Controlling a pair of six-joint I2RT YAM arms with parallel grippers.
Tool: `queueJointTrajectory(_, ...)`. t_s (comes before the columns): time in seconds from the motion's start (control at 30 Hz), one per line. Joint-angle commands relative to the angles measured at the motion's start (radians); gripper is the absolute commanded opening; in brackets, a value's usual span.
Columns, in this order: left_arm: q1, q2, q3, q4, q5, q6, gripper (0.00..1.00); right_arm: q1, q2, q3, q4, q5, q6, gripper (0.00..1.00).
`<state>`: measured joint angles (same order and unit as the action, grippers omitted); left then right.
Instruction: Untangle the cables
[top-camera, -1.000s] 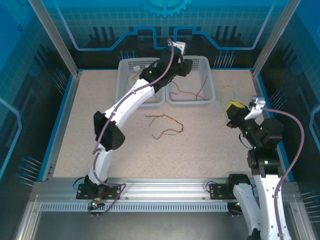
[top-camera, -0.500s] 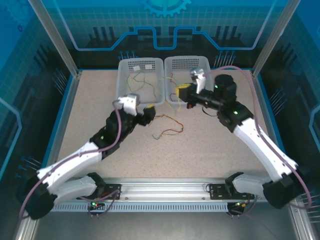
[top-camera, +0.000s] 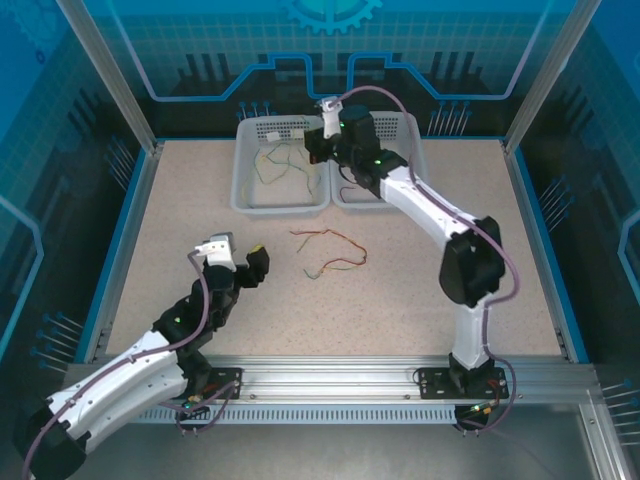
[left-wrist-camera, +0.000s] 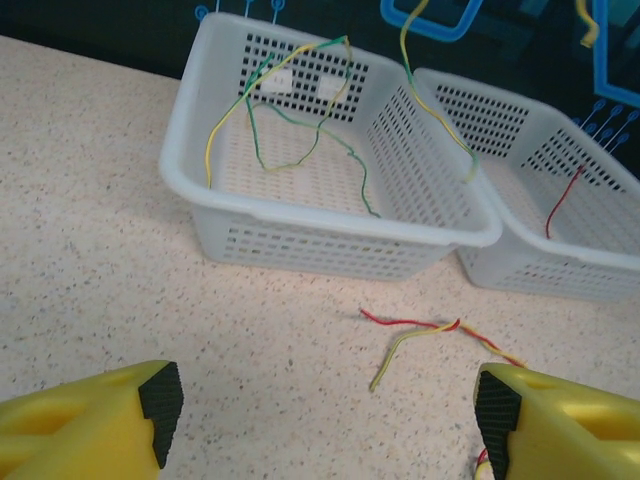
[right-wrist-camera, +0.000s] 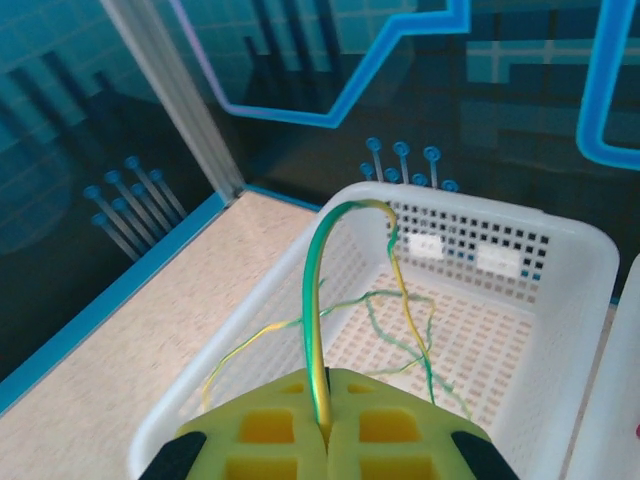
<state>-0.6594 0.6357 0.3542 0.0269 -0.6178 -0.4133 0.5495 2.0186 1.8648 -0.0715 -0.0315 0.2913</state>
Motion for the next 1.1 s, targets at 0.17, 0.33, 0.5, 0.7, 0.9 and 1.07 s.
queueJointTrajectory(0.17,0.0,0.084,0.019,0.017,-0.017,0.012,0.82,0.052,0.285,0.364,-0.12,0.287,-0.055,0.0)
queueJointTrajectory(0.33,0.0,0.11,0.012,0.042,-0.013,0.021,0.83,0.076,0.434,0.491,-0.156,0.326,-0.11,0.06)
queueJointTrajectory(0.5,0.0,0.127,0.009,0.045,-0.012,0.016,0.83,0.086,0.51,0.542,-0.183,0.272,-0.112,0.29)
queueJointTrajectory(0.7,0.001,0.137,0.013,0.052,-0.009,0.013,0.83,0.088,0.427,0.501,-0.227,0.206,-0.105,0.54)
queueJointTrajectory(0.9,0.001,0.223,0.065,0.062,0.018,0.032,0.85,0.092,0.111,0.184,-0.08,0.124,-0.137,0.73)
queueJointTrajectory(1.07,0.001,0.322,0.154,0.046,0.066,0.078,0.86,0.09,-0.236,-0.252,0.158,0.132,-0.158,0.81)
